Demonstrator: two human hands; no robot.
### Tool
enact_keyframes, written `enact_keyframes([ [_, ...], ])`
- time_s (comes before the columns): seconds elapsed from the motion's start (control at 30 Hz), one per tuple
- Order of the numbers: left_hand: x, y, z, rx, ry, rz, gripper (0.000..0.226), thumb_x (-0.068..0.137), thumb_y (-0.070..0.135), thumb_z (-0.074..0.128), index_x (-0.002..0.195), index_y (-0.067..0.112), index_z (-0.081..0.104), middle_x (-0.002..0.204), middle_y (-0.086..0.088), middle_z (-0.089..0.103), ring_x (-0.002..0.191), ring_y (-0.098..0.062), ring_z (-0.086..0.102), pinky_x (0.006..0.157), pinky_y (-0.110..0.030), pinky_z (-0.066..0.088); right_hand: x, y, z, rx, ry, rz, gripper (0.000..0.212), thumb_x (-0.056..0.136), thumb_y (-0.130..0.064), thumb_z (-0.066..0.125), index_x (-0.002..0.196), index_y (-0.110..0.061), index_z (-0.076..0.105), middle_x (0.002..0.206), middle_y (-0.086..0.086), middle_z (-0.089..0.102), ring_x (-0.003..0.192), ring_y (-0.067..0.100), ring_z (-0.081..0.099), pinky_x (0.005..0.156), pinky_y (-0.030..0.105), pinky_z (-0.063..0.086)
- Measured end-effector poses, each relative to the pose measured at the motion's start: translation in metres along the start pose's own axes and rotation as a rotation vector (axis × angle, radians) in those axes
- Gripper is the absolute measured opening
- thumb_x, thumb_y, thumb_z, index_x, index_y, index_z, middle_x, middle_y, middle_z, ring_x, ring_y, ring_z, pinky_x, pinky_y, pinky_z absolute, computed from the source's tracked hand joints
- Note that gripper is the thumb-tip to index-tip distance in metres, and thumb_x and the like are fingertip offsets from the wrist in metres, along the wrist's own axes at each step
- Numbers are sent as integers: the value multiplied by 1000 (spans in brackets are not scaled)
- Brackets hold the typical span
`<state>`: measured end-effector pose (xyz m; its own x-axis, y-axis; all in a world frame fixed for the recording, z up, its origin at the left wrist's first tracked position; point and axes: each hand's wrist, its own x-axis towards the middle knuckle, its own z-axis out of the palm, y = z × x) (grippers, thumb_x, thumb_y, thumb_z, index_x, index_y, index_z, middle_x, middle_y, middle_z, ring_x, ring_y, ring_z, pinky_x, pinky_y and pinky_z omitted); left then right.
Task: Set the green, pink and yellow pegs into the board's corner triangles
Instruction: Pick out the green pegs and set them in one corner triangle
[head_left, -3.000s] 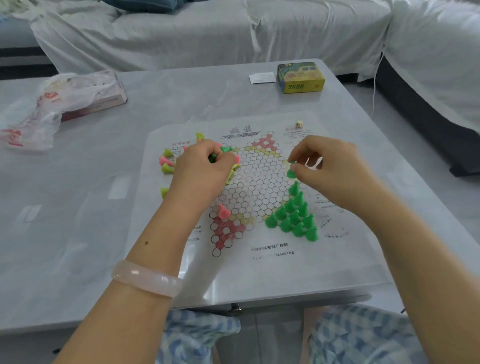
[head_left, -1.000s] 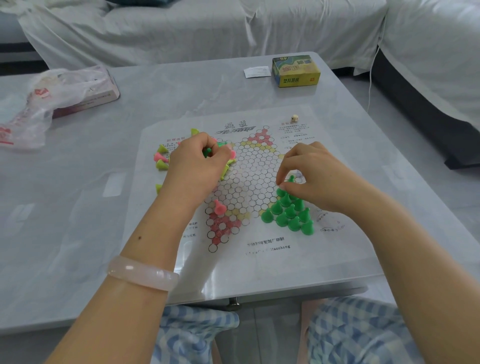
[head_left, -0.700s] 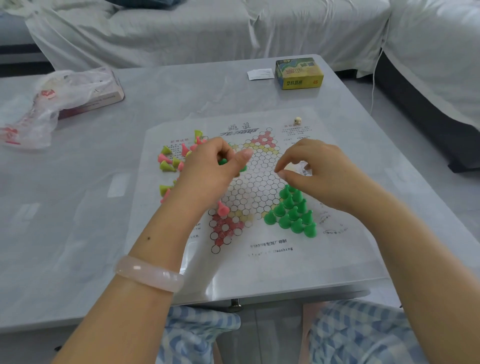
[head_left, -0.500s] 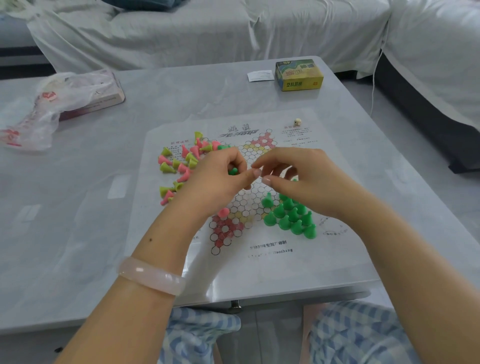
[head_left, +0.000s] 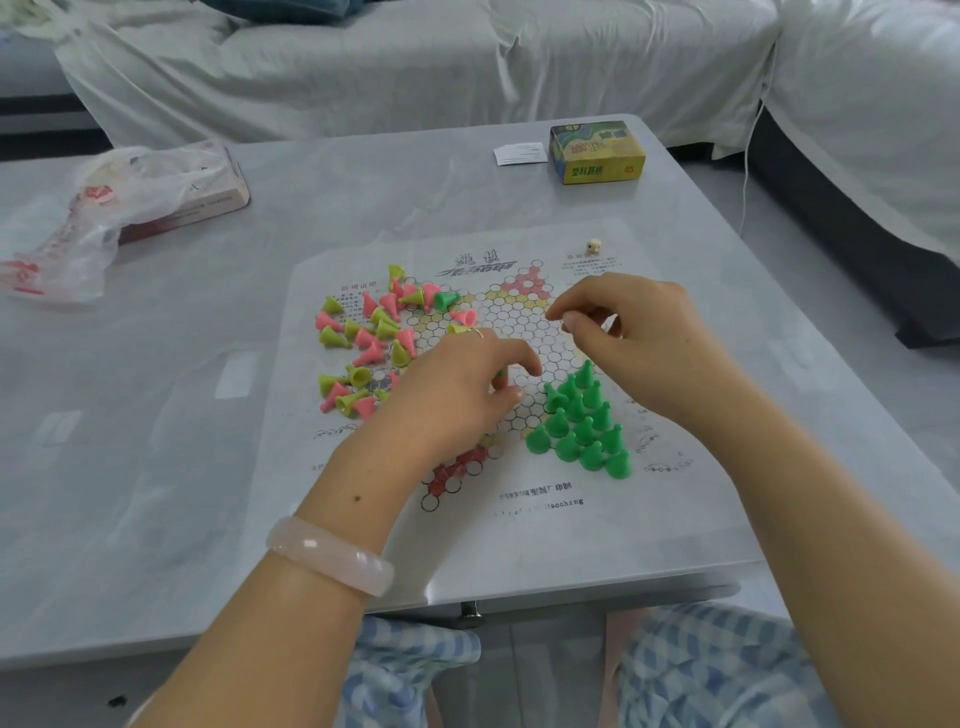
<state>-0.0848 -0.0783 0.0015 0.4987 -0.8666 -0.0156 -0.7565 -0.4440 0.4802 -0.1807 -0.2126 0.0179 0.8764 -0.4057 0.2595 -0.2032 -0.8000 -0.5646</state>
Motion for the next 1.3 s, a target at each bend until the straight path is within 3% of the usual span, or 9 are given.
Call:
enact_keyframes([
  [0.13, 3, 4, 3, 21, -14, 76, 22, 88, 25, 56, 108, 31, 60, 74, 14, 43, 79, -9, 43, 72, -28, 39, 0, 1, 0, 0, 1, 5, 19, 87, -14, 50, 94, -21, 67, 72, -25, 53, 70, -12, 51, 68, -4, 33],
  [0.37, 8, 10, 6, 37, 8, 63, 26, 85, 36, 59, 107, 24, 61, 83, 8, 49, 81, -11, 47, 75, -30, 44, -1, 2, -2, 21, 10, 16, 20, 87, -14, 50, 92, -21, 67, 73, -23, 54, 68, -11, 50, 66, -3, 34],
  [0.67, 11, 12, 8, 84, -35, 62, 20, 84, 31, 60, 104, 24, 63, 83, 8, 49, 81, -11, 45, 69, -27, 38, -1, 3, -3, 15, 10, 19, 20, 87, -14, 49, 94, -20, 67, 74, -23, 54, 71, -6, 52, 67, -2, 35],
  [0.87, 10, 6, 3, 84, 36, 60, 14, 87, 18, 55, 96, 18, 66, 84, 8, 50, 86, -13, 53, 80, -33, 46, -1, 2, -4, 31, 16, 24, 19, 87, -14, 49, 93, -19, 67, 73, -23, 54, 71, -5, 52, 68, 1, 36],
  [0.97, 8, 5, -5, -108, 191, 32, 11, 86, 14, 58, 90, 19, 67, 74, 15, 53, 70, 6, 50, 66, -4, 38, -1, 2, -3, 14, -3, 24, 19, 87, -15, 50, 95, -20, 67, 71, -23, 53, 69, -6, 51, 68, 0, 35],
  [1.0, 7, 6, -9, -206, 228, 7, 11, 85, 14, 59, 87, 21, 67, 72, 18, 54, 63, 11, 48, 60, -1, 36, -1, 2, -2, 5, -7, 23, 19, 88, -16, 50, 96, -20, 67, 71, -23, 52, 69, -6, 50, 68, -1, 34],
  [1.13, 3, 5, -16, -495, 292, -103, 13, 83, 16, 65, 78, 28, 62, 70, 15, 58, 54, 4, 45, 49, -4, 38, -1, 1, 1, 1, -8, 39, 20, 90, -20, 50, 100, -20, 67, 71, -27, 48, 69, -8, 48, 66, -6, 31],
  [1.3, 1, 8, -16, -550, 254, -103, 13, 80, 19, 69, 74, 28, 61, 68, 14, 61, 54, 8, 49, 56, -10, 43, -1, -1, 3, 99, -4, 65, 17, 89, -25, 52, 89, -21, 69, 62, -23, 54, 61, -10, 51, 59, -2, 34],
])
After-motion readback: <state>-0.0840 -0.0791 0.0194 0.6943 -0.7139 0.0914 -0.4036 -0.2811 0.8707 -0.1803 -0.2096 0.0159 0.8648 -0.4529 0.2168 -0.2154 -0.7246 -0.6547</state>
